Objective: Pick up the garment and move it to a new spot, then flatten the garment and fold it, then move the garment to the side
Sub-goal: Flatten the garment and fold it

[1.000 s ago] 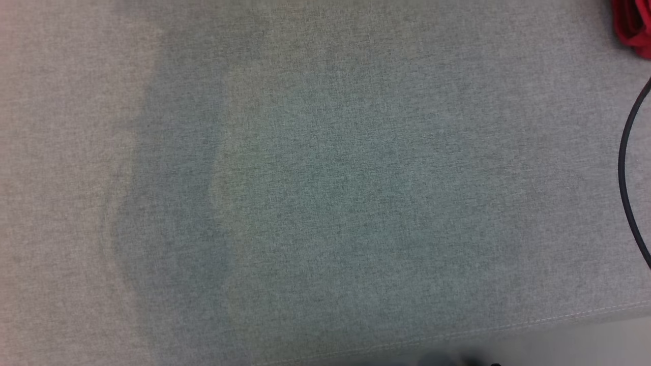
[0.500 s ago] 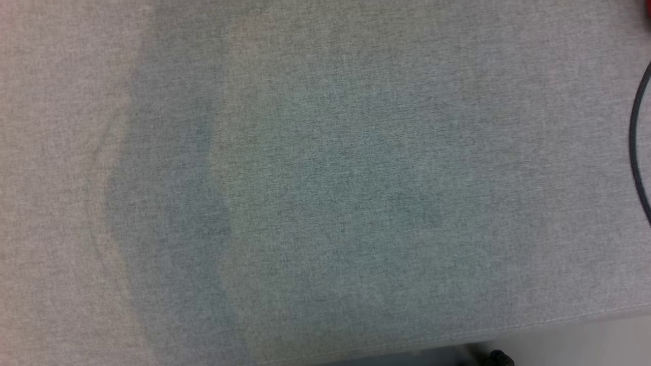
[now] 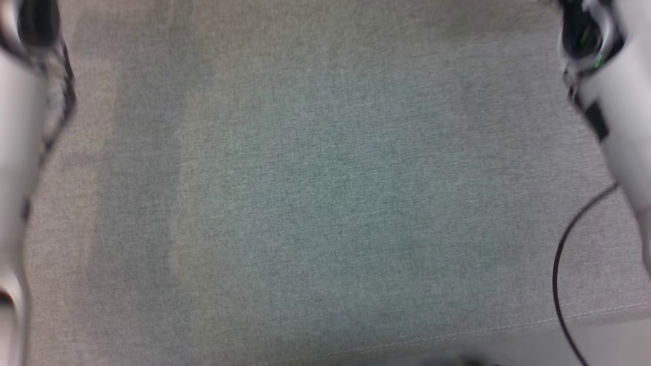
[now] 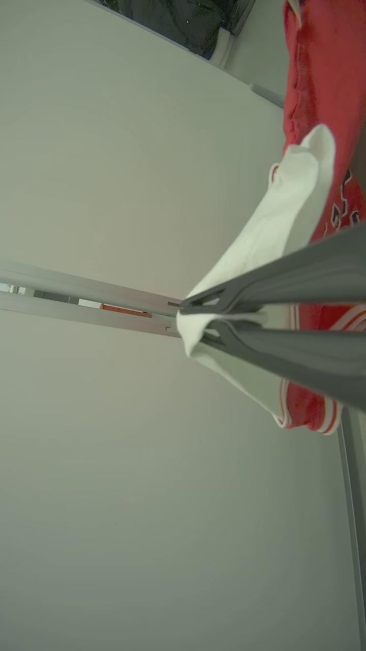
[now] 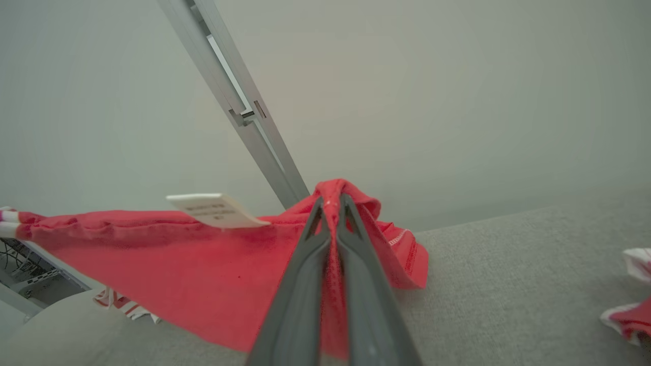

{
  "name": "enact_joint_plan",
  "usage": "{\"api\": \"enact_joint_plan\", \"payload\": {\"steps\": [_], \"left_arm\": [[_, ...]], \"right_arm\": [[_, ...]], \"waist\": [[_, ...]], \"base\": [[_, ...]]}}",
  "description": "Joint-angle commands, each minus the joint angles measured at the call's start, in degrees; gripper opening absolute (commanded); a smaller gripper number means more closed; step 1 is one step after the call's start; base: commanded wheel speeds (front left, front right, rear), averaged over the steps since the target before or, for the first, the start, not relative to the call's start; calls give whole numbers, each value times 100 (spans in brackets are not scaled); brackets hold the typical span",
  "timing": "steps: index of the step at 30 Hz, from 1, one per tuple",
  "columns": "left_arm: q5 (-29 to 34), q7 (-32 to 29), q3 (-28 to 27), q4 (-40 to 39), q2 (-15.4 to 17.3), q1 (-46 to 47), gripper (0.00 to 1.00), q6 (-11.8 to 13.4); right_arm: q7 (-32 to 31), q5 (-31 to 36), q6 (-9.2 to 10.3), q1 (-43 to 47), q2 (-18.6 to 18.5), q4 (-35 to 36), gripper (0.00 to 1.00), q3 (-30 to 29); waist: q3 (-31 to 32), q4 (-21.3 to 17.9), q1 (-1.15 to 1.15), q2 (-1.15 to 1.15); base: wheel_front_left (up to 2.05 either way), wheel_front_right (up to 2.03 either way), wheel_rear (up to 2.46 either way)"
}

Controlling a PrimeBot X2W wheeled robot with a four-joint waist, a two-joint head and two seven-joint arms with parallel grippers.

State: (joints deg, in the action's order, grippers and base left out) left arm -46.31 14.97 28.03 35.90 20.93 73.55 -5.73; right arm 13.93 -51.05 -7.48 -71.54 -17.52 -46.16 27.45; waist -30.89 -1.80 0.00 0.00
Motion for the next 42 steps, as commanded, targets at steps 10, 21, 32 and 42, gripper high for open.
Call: {"api": "enact_joint_plan", "payload": {"steps": [10, 21, 32, 42], "left_arm": [[637, 21, -1251, -2567, -644, -4720, 0, 606], [1201, 22, -1668, -2974, -1466, -7552, 0, 308], [1465, 22, -1554, -2776, -1557, -8038, 0, 75], [1634, 22, -1420, -2538, -1549, -7852, 0, -30]], "right_arm": [[127, -431, -2, 3331, -431, 1507, 0, -128], [126, 542, -1, 6397, -175, 2740, 0, -1203], [-102, 1143, -1, 7521, 19, 3225, 0, -1995], [-487, 1433, -1, 7725, 384, 3403, 0, -2235]], "waist": [[999, 16, 0, 0], [1860, 137, 0, 0], [2231, 185, 0, 0], [2451, 171, 0, 0]], "base": [[0, 0, 0], [0, 0, 0], [0, 0, 0], [0, 0, 0]]}}
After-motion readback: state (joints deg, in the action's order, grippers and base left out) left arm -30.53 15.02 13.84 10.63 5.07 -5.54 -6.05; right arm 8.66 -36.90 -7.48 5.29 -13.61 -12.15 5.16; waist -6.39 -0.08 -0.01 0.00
